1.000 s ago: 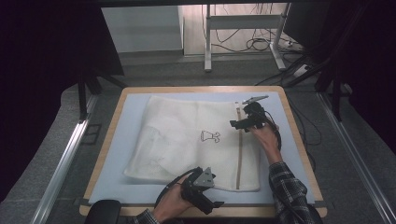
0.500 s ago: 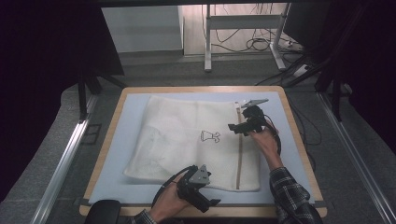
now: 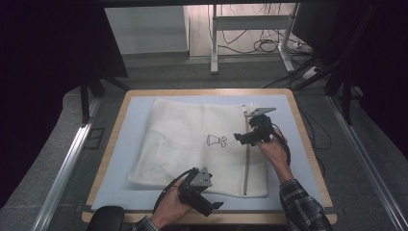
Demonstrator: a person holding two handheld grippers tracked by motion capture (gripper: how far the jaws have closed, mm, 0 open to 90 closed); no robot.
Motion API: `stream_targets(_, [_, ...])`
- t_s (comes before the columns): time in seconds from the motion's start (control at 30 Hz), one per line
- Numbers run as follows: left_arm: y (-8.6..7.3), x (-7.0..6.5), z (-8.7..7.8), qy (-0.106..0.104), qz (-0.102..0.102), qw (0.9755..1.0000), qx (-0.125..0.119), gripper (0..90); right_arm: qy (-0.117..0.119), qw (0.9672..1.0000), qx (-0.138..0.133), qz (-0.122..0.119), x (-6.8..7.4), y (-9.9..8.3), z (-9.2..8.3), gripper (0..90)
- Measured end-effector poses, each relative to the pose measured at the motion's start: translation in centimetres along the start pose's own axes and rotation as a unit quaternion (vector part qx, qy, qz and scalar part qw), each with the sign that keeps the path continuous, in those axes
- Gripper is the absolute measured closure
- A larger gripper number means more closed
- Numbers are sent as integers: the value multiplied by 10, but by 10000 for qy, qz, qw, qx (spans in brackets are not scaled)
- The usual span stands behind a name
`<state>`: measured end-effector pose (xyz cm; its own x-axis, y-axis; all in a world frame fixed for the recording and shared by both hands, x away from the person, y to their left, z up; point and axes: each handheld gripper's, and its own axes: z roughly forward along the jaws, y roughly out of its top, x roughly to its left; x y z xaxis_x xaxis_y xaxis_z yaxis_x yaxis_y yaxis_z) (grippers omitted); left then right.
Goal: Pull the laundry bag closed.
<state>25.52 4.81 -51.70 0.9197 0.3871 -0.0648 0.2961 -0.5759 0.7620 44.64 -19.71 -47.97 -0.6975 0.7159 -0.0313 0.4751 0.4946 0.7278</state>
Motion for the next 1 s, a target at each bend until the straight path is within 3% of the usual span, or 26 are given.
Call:
stream_targets(0.13, [-3,1,-1,135,28,9999,20,33,4,10000,15,-39,4,-2,-2,6])
stream_targets(0.2, [-4,2,-2,207,158,9996,107,30,4,10000,17,-72,6,-4,-4,5])
stream_targets(0.8, [-10,5,-14,476,223,9986,-85,0,28,9998,-124,-168,22,-13,-23,0])
stream_targets(1.0, [-11,7,-18,474,123,9988,-97,0,47,9996,-196,-173,27,-17,-30,0])
